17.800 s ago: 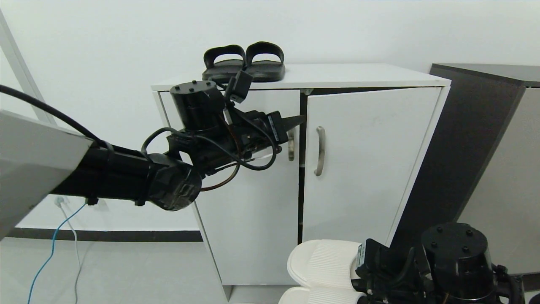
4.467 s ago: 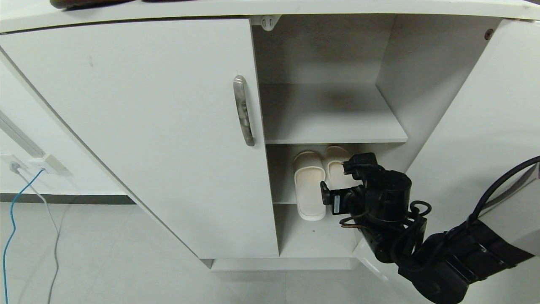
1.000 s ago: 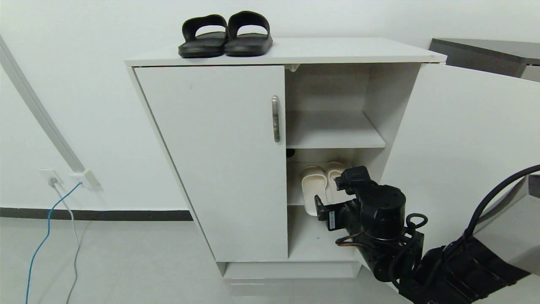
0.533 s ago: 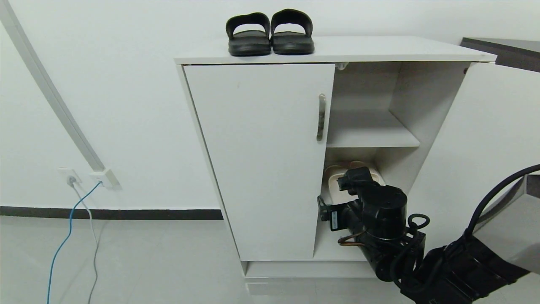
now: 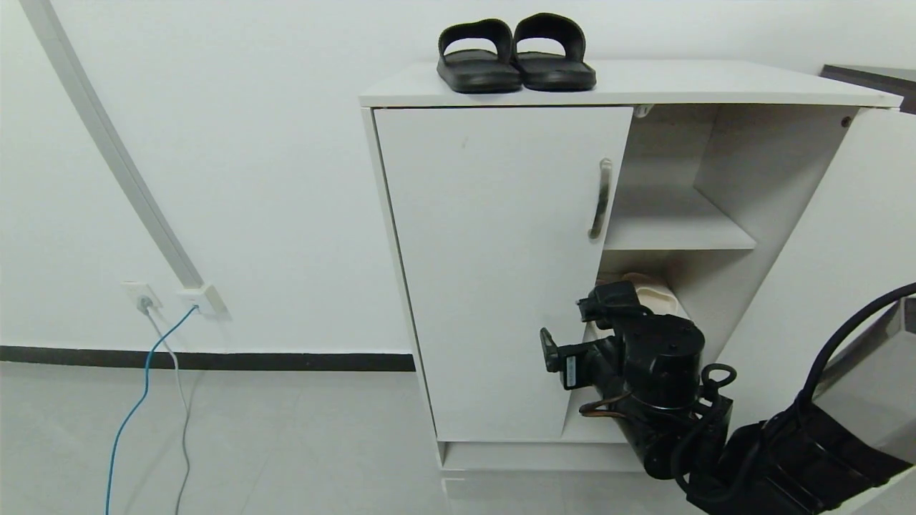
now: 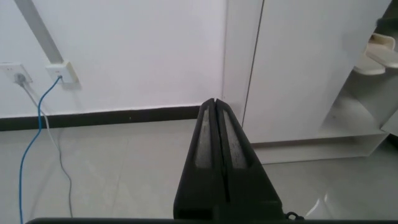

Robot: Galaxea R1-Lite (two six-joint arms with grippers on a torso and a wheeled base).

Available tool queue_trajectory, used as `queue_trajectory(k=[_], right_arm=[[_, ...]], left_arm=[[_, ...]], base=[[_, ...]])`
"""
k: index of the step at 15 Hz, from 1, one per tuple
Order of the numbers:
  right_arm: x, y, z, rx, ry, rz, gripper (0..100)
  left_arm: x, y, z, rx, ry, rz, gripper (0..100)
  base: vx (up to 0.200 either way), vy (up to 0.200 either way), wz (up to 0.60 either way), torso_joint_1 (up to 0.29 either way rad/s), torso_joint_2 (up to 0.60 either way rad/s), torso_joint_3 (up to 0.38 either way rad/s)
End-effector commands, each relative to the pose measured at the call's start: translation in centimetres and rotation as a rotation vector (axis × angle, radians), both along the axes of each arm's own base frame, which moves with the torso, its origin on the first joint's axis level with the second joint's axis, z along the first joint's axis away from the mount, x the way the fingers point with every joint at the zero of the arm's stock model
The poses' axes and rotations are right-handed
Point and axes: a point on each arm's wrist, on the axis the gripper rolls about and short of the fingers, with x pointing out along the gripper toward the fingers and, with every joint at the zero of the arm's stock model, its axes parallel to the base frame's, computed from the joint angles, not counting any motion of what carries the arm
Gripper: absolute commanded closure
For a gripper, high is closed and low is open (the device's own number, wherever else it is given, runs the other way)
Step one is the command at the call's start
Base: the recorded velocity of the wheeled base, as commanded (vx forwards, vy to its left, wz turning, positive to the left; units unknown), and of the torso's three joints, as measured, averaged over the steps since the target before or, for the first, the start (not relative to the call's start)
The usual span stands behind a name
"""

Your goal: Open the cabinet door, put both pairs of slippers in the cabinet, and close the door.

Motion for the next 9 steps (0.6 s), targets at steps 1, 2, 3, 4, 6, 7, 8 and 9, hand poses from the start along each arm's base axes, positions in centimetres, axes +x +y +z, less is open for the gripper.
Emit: queue_trajectory(k=[1,2,3,4,6,7,8,9], right_arm=[[-0.17,-0.08,0.26,0.007,-0.009,0.003,0],[-0.2,-0.11,0.24,0.007,-0.011,0.003,0],[-0.25,-0.16,0.16,-0.002,-0.009,0.004,0],[-0.3,-0.21,0.1,-0.006,-0.01,0.006,0],[-0.36,-0.18,0.03,-0.007,-0.01,0.009,0],[-0.41,-0.23,-0.07,-0.01,-0.007,0.011,0],[-0.44,-0.23,-0.01,-0.008,-0.01,0.025,0],[-0.45,-0.23,-0.11,-0.012,-0.007,0.025,0]], left_arm=[[0.01,0.0,0.0,0.0,0.001,0.001,100],[0.01,0.0,0.0,-0.001,0.001,0.001,100],[0.01,0.0,0.0,-0.001,0.001,0.001,100],[0.01,0.0,0.0,0.0,0.001,0.001,100],[0.01,0.0,0.0,0.0,0.001,0.001,100],[0.01,0.0,0.0,0.0,0.001,0.001,100],[0.01,0.0,0.0,-0.001,0.001,0.001,100],[0.01,0.0,0.0,-0.001,0.001,0.001,100]], base=[[0.0,0.0,0.0,0.0,0.0,0.0],[0.0,0.0,0.0,0.0,0.0,0.0],[0.0,0.0,0.0,0.0,0.0,0.0],[0.0,0.0,0.0,0.0,0.0,0.0],[0.0,0.0,0.0,0.0,0.0,0.0],[0.0,0.0,0.0,0.0,0.0,0.0],[0.0,0.0,0.0,0.0,0.0,0.0],[0.0,0.0,0.0,0.0,0.0,0.0]])
